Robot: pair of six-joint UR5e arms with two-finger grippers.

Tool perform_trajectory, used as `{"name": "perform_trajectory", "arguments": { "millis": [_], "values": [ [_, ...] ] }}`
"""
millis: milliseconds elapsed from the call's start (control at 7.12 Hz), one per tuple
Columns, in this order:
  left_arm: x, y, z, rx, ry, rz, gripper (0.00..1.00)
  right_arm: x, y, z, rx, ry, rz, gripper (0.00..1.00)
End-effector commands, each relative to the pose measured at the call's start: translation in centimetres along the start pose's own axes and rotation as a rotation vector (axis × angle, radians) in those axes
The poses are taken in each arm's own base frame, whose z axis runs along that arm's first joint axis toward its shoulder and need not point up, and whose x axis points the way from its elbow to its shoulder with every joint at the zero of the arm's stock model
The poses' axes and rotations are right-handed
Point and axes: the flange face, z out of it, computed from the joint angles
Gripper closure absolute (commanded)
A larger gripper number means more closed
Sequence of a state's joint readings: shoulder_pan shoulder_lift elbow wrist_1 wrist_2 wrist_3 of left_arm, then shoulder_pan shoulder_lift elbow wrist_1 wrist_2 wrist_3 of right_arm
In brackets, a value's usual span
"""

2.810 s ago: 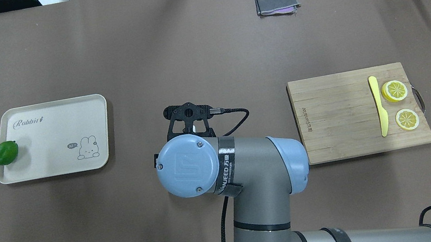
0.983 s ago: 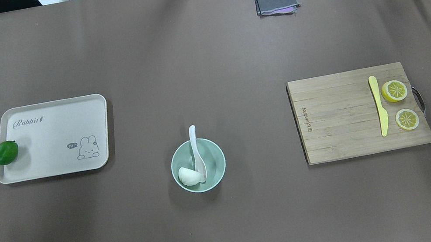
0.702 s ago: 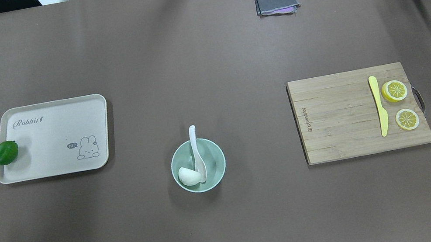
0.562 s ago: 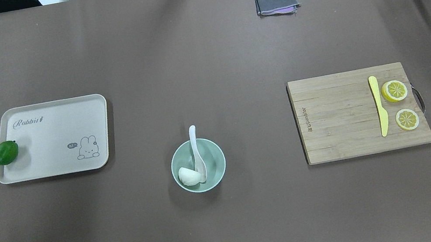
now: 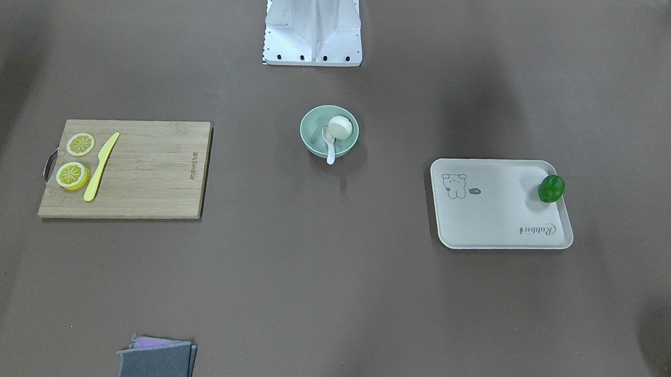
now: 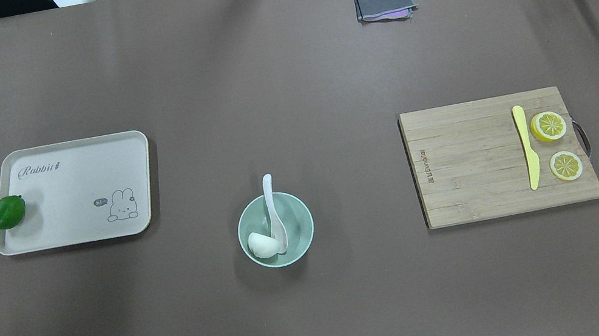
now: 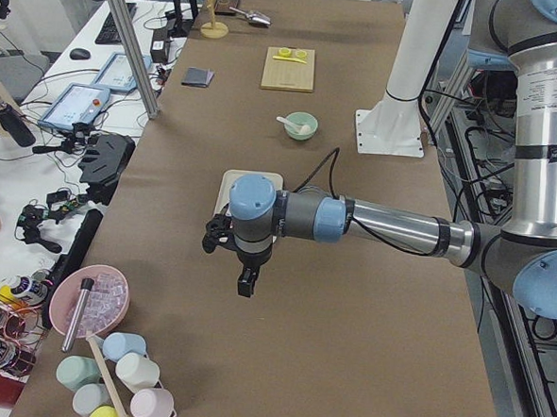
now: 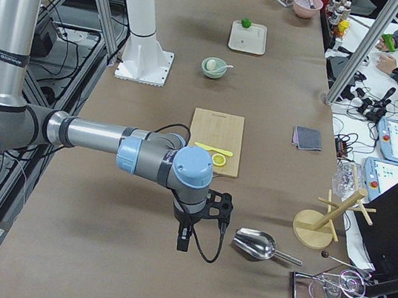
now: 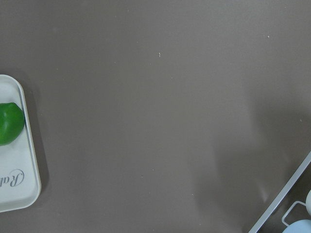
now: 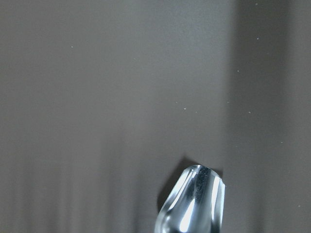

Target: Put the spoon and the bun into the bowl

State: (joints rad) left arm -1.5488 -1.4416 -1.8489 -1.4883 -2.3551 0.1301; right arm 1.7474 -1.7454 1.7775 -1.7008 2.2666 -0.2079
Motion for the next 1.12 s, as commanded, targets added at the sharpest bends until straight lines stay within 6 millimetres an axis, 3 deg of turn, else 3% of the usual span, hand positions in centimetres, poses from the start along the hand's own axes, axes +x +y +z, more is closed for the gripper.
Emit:
{"name": "perform_trajectory", "arguments": {
  "millis": [0, 983],
  "values": [
    [0.0, 0.0, -0.1, 0.002, -0.001, 0.002, 0.02, 0.2, 0.9, 0.5, 0.008, -0.024, 0.001, 0.00],
    [1.2, 0.8, -2.0, 0.039, -0.008, 0.020, 0.02, 0.4, 1.8, 1.2, -0.003, -0.033, 0.006, 0.00]
  ]
}}
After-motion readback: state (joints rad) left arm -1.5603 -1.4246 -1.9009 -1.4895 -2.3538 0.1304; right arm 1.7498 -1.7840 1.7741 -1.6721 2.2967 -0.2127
